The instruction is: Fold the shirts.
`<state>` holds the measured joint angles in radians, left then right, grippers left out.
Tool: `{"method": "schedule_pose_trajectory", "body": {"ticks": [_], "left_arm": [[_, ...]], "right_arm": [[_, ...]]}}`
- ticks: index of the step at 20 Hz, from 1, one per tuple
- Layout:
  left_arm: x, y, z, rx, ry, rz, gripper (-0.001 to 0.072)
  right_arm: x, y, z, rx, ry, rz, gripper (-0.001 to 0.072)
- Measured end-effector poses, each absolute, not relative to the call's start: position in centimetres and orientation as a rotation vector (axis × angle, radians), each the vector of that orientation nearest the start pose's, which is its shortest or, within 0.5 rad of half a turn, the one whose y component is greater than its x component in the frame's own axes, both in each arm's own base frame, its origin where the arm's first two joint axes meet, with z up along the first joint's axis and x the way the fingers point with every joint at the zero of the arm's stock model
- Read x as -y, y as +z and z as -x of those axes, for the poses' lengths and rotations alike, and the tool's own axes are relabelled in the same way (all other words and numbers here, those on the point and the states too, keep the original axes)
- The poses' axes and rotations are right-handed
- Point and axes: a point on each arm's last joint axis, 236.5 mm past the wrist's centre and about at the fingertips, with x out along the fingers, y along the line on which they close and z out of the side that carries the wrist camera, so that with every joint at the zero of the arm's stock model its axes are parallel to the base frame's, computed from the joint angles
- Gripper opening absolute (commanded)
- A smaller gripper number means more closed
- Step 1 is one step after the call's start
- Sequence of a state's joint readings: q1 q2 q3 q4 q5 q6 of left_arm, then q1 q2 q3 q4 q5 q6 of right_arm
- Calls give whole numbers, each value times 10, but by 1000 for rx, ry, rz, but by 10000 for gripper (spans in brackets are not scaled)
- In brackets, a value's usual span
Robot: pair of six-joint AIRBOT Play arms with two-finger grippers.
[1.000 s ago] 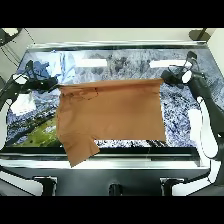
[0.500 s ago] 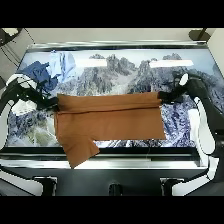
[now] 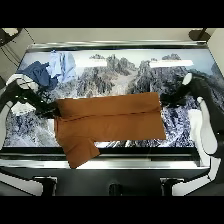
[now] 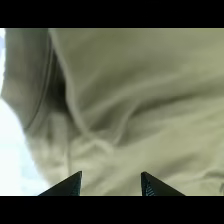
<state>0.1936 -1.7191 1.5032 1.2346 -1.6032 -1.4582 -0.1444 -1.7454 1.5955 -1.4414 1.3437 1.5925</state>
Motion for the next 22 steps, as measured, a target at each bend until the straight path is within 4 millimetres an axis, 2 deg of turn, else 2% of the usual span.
{"method": "schedule_pose_trajectory", "body": {"ticks": [2,4,6,8,10,12,14,17,19,21,22], "left_arm": [[0,-30,-363,-1733,-199,401,462],[-2,-24,-340,-1739,-198,416,461],[0,-32,-307,-1765,-191,444,461],[14,-47,-269,-1785,-218,484,461],[32,-61,-240,-1777,-242,536,460],[42,-74,-221,-1766,-246,572,459],[50,-83,-208,-1762,-251,597,458],[54,-90,-201,-1750,-247,614,391],[56,-93,-204,-1725,-242,627,319],[59,-94,-207,-1709,-244,629,318],[62,-95,-207,-1707,-249,627,291]], "right_arm": [[53,-36,-426,-1531,-81,-286,423],[66,-33,-395,-1605,-98,-332,423],[66,-35,-366,-1665,-97,-367,424],[61,-42,-342,-1705,-82,-389,423],[54,-48,-325,-1729,-66,-412,423],[50,-50,-315,-1742,-52,-422,423],[47,-50,-310,-1748,-38,-427,423],[44,-50,-307,-1748,-24,-430,424],[43,-50,-307,-1745,-18,-432,440],[41,-50,-307,-1743,-10,-440,479],[39,-49,-307,-1742,-4,-446,480]]}}
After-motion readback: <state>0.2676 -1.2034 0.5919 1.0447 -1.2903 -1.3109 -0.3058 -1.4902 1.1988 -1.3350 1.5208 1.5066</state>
